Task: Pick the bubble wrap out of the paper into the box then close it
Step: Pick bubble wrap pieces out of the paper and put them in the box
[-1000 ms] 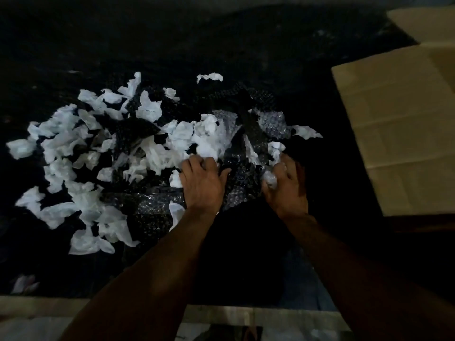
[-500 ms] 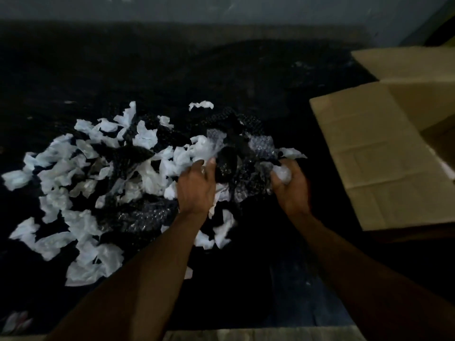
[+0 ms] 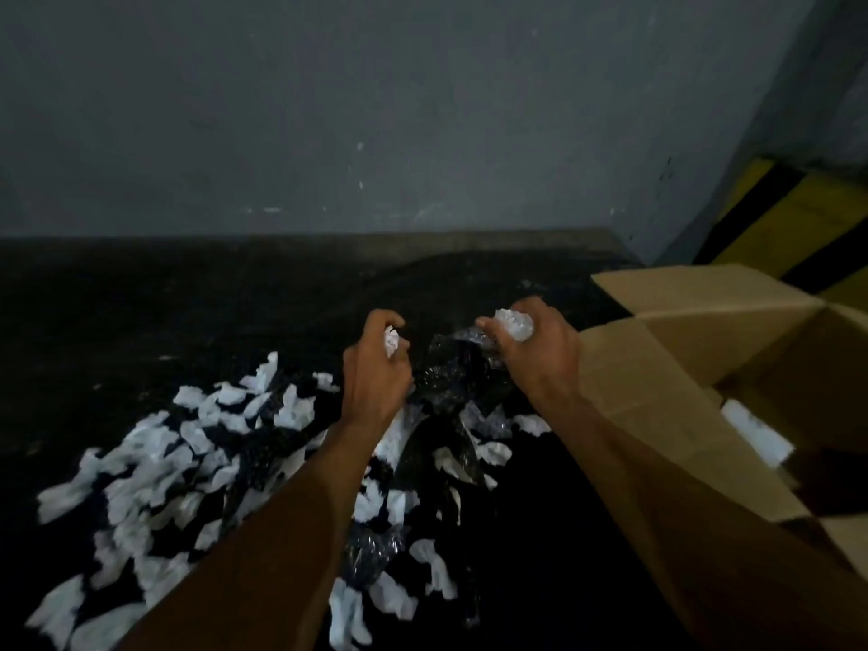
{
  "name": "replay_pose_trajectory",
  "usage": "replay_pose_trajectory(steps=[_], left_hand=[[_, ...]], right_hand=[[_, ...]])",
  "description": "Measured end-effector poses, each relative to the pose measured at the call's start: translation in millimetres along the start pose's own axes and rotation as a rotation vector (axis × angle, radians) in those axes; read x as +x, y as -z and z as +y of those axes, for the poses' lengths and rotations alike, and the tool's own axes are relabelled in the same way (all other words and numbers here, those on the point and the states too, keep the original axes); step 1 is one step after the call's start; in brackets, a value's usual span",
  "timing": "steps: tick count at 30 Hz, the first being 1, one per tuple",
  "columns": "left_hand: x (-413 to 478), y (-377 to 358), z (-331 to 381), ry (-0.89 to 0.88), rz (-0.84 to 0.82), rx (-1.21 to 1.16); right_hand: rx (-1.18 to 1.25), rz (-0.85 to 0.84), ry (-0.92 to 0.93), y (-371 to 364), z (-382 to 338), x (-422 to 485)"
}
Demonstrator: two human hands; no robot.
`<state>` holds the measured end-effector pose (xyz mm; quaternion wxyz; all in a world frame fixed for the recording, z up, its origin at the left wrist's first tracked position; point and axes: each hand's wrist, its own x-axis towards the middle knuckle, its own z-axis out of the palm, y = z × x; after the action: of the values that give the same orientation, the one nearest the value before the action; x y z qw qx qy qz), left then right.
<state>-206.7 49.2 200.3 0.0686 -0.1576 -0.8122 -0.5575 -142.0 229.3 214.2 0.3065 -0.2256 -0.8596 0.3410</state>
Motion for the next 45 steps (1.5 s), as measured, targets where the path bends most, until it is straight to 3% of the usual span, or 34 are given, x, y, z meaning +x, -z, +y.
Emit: replay_pose_trajectory(steps=[3,7,9,13,18,25,34,40,45], left_hand=[[12.3,6.3,24.6,-0.021,-0.054,0.064],[20.8,-1.2,21.6,-0.017,-0.412,0.238],[19.0,-9.8,18.1,-0.038,-0.486,0.38],[14.7,-20.0,18.8,-0.103,-0.35,0.367],[28.5,-26.8,37.7,-0.116,-0.307,0.238],[36.9,-66.5,96.5,-0.215,-0.359,0.205],[-18.0,-197.2,188.8,-0.285,-0.399,0.165],[-73.5,-312.3,228.9,-0.245,-0.419,0.283],[-110.6,-362.3,226.8,-0.165,-0.461,0.385]], right_hand=[[-0.031,0.049,0.079,14.4,-16.1,12.8],[0.059,0.106,0.065,23.6,-29.3,24.4],[0.112,0.108,0.036,27.4,-36.4,26.9],[0.148,0.117,0.028,33.0,-38.8,31.4],[0.096,0.207,0.058,55.2,-25.8,41.3],[-0.052,0.263,0.113,120.2,13.5,57.4],[-0.11,0.296,0.099,257.4,121.2,73.5],[-0.157,0.196,0.033,334.0,223.5,67.8],[-0.183,0.099,-0.02,350.8,289.8,61.5]])
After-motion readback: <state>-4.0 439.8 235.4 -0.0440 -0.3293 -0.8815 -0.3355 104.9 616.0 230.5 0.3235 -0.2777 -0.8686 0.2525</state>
